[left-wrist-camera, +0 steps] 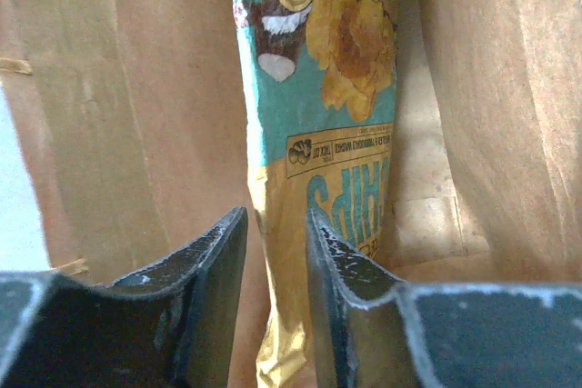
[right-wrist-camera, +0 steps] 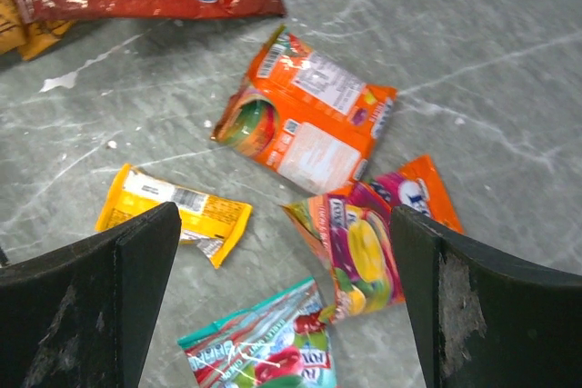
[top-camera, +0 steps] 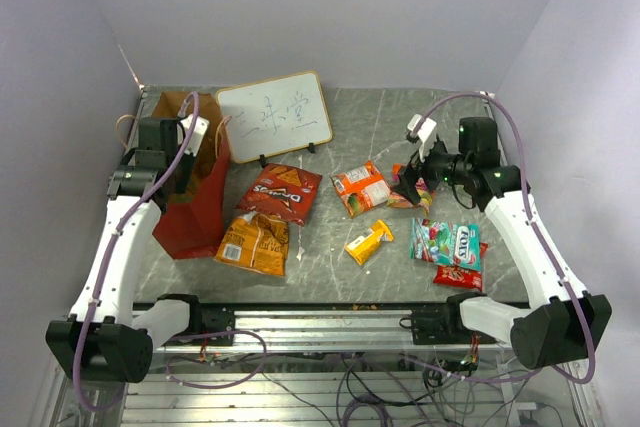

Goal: Place the snacks into the paper bag
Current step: Place the snack in the paper bag, then pick up the snack from the center of the board.

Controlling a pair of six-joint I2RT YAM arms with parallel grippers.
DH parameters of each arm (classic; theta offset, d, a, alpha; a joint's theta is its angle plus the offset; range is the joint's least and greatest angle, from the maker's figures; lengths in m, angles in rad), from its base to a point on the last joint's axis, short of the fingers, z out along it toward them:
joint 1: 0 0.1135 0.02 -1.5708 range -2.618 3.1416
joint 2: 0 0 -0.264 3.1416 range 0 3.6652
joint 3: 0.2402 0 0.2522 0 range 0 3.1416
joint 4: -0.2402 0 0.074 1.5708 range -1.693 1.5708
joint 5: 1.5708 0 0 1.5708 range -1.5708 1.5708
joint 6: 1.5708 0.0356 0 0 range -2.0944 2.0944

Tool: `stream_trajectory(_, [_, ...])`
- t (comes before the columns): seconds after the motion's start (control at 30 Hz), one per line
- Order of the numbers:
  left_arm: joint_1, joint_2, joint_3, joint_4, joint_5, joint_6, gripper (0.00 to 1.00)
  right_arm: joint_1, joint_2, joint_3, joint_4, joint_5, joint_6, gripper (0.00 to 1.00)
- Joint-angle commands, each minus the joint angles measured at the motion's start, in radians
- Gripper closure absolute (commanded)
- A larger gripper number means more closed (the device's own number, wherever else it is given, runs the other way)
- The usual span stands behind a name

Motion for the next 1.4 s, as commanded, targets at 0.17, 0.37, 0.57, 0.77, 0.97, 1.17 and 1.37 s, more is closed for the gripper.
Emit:
stream_trajectory(0.17, [0.009, -0.024, 0.183, -0.011, 0.022, 0.024, 0.47, 0.182, 0.055, -0.153, 0.345, -0.083, 0.031, 0.03])
stream_trajectory(0.37, [0.009, -0.056, 0.246, 0.007, 0.066, 0.006, 0.3, 0.396, 0.155, -0.196, 0.484, 0.071, 0.018, 0.03])
stream_trajectory(0.57, [0.009, -0.109, 0.246, 0.066, 0.041, -0.024, 0.12, 0.579, 0.274, -0.185, 0.545, 0.201, -0.059, 0.01])
stream_trajectory(0.77, [0.009, -0.137, 0.237, 0.065, 0.063, -0.027, 0.09, 0.704, 0.424, -0.111, 0.546, 0.341, -0.097, 0.01])
stream_trajectory(0.97, [0.01, -0.159, 0.235, 0.05, 0.149, -0.027, 0.1, 0.801, 0.552, -0.035, 0.605, 0.567, -0.098, 0.01])
stream_trajectory(1.17, [0.01, -0.162, 0.226, 0.043, 0.198, -0.02, 0.1, 0.834, 0.617, 0.016, 0.629, 0.689, -0.076, 0.09])
stream_trajectory(1.37, [0.01, -0.19, 0.194, 0.071, 0.227, 0.008, 0.12, 0.845, 0.633, 0.054, 0.607, 0.719, -0.068, 0.38])
